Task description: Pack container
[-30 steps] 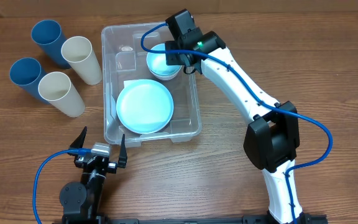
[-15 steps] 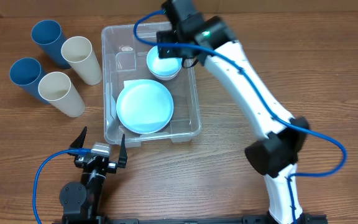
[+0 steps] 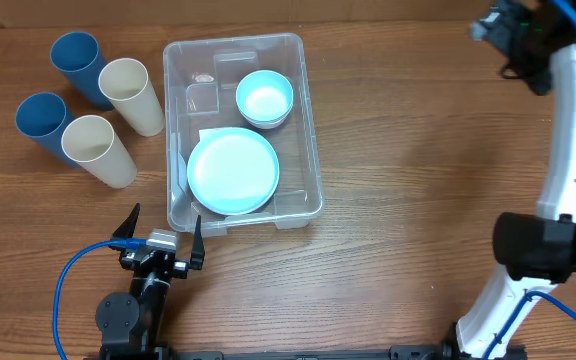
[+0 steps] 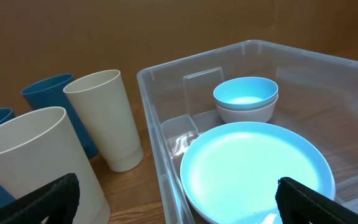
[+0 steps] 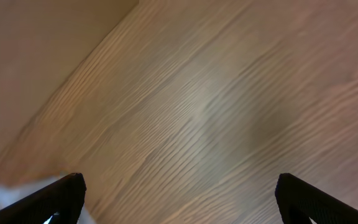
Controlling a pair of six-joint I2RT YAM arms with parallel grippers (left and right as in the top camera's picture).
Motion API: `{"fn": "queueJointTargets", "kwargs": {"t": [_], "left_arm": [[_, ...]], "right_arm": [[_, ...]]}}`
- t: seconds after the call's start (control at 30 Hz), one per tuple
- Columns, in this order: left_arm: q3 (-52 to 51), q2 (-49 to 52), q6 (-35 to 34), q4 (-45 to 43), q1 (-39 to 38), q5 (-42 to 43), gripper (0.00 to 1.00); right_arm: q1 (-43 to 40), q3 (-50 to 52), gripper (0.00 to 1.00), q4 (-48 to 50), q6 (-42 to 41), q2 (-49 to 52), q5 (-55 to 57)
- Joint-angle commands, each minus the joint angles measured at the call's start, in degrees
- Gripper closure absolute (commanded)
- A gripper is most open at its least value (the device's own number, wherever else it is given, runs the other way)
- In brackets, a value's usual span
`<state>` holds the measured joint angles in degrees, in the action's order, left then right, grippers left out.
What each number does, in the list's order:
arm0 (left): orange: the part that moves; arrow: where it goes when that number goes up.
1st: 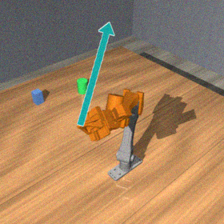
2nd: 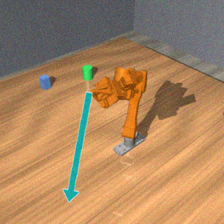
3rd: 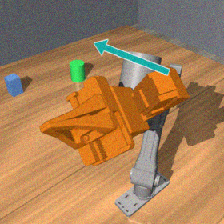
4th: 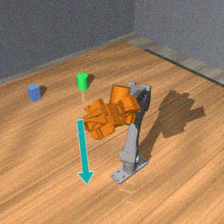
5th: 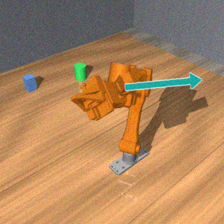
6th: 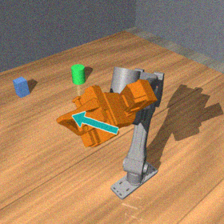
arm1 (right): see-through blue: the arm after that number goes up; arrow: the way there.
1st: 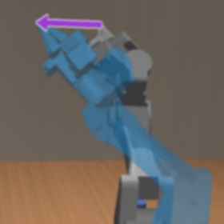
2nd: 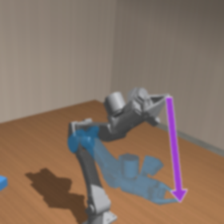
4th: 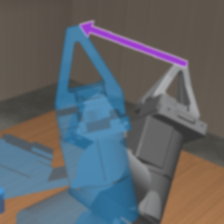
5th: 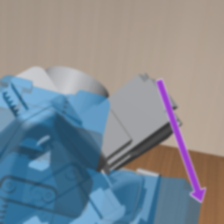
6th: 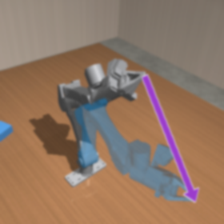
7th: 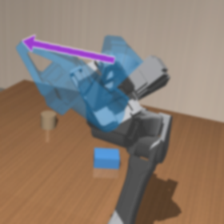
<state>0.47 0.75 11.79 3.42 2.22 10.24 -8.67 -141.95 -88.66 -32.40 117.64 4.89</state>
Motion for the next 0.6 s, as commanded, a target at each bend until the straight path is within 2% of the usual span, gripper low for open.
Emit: {"fn": "queueJointTargets", "kwargs": {"t": [0.0, 0.17, 0.23, 0.4, 0.47, 0.53, 0.57], "left_arm": [[-0.2, -0.24, -0.02, -0.02, -0.33, -0.15, 0.0], [-0.2, -0.22, 0.07, -0.07, -0.33, -0.17, 0.0], [-0.2, -0.24, 2.16, -1.79, -0.33, -0.35, 0.0], [-0.2, -0.24, 0.66, -7.89, -0.37, 11.69, 0.0], [0.15, -0.24, -2.71, -15.23, -0.37, 20.41, 0.0], [2.27, -0.24, -8.55, -17.38, -0.37, 22.84, 0.0], [5.14, -0.15, -12.31, -15.67, -0.33, 22.51, 0.0]], "right_arm": [[-5.11, -0.52, 0.0, 0.04, -0.66, -0.63, 0.42], [-9.9, -0.52, 0.0, 0.04, -0.66, -0.63, 0.42], [-10.56, -0.52, 0.0, 0.04, -0.66, -0.63, 0.42], [-10.69, -0.52, 0.0, 0.04, -0.66, -0.63, 0.42], [-10.69, -0.52, 0.0, 0.04, -0.66, -0.63, 0.39], [-10.69, -0.52, 0.0, 0.04, -0.66, -0.63, 0.39], [-10.69, -0.52, 0.0, 0.04, -0.66, -0.63, 0.39]]}}
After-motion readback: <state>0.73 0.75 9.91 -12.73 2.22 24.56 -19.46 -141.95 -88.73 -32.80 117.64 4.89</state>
